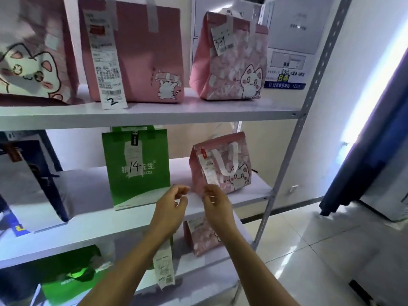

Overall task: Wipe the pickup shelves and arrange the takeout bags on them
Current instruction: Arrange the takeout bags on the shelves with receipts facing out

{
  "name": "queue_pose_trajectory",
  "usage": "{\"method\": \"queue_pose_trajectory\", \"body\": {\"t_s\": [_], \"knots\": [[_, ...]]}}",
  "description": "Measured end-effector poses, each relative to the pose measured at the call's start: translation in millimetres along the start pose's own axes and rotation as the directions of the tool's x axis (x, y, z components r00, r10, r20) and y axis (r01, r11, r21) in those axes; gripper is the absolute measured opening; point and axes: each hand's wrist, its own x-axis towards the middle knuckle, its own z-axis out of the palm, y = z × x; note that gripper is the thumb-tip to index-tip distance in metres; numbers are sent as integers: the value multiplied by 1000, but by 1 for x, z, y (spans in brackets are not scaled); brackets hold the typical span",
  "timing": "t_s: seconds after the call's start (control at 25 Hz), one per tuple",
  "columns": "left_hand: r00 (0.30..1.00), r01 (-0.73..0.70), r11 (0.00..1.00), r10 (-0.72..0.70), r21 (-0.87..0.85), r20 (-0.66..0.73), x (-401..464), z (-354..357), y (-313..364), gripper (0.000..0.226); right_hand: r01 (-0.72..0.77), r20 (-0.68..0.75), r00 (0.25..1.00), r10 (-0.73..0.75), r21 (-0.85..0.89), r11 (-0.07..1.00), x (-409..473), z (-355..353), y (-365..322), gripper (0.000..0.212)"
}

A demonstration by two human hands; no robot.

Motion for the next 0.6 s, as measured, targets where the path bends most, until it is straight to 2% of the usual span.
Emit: {"method": "queue_pose_trajectory", "body": {"t_s": [0.16, 0.4, 0.6], "knots": [[999, 33, 999, -33, 18, -16, -2, 50, 24, 20, -3, 31, 1000, 3, 0, 1000, 21, -55, 26, 22], [996, 82, 996, -79, 47, -50, 10, 88, 26, 17, -7, 54, 998, 9, -35, 999, 62, -90, 65, 19], [979, 164, 986, -163, -5, -124, 58, 114, 16, 28, -22, -16, 1000, 21, -39, 999, 120, -105, 81, 23]]}}
